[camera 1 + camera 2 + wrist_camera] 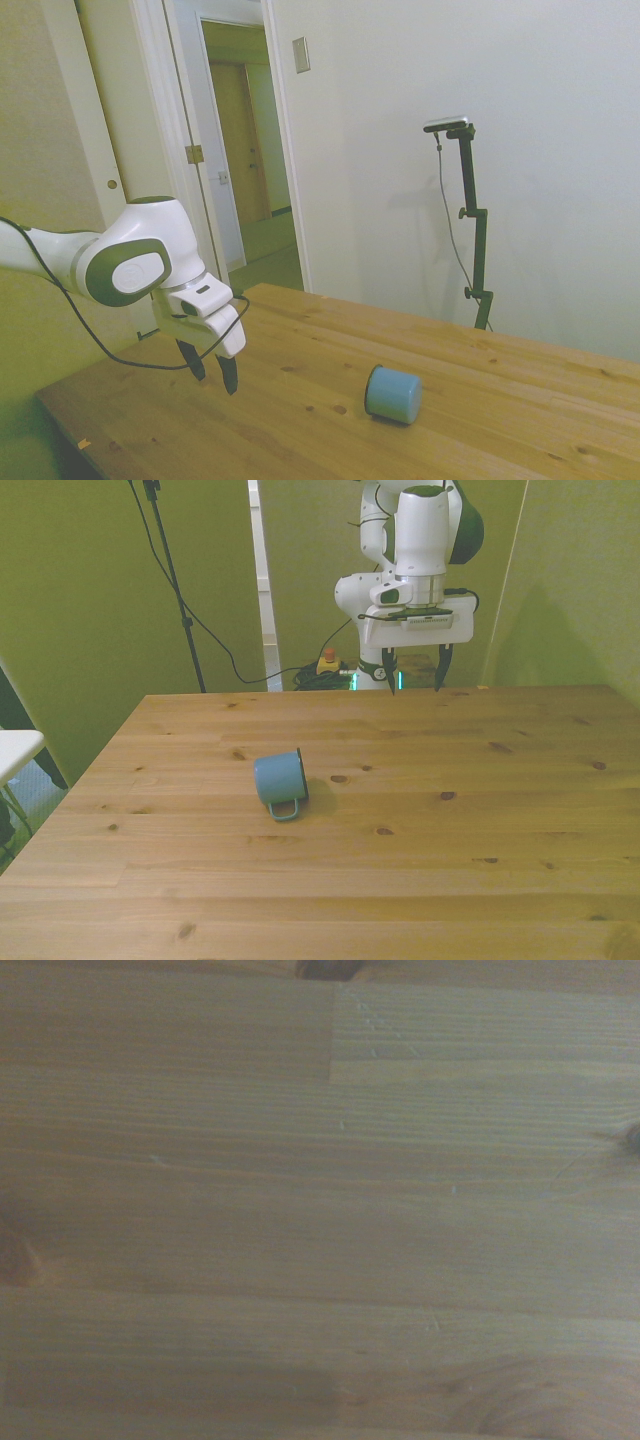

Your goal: Flip the mug upright

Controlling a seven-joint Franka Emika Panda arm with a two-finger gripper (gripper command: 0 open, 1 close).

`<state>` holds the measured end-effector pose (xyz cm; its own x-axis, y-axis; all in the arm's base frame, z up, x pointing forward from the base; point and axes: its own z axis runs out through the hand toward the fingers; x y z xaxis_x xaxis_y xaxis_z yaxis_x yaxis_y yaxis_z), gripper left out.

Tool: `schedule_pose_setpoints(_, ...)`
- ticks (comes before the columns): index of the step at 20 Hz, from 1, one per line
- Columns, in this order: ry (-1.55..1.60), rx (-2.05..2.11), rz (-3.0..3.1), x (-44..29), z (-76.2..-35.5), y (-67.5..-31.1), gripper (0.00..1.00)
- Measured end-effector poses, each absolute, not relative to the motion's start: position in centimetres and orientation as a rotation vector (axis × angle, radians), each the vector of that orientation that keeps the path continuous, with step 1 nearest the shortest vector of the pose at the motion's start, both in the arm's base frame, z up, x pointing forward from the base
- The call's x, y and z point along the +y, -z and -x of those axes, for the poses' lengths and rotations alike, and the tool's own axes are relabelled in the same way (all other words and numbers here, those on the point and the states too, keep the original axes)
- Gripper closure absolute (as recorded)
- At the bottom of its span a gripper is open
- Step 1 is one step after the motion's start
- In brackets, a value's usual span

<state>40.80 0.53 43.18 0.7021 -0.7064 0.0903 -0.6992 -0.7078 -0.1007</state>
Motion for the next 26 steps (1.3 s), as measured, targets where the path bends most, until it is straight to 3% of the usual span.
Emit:
schedule_pose_setpoints(11,0.478,1.337,2.903,-6.5,-44.1,-45.8,0.0)
schedule_pose_setpoints(16,0.657,1.442,2.932,-7.1,-47.5,-45.5,0.0)
schedule_pose_setpoints(26,0.851,1.445,3.05,-6.0,-49.8,-43.2,0.0)
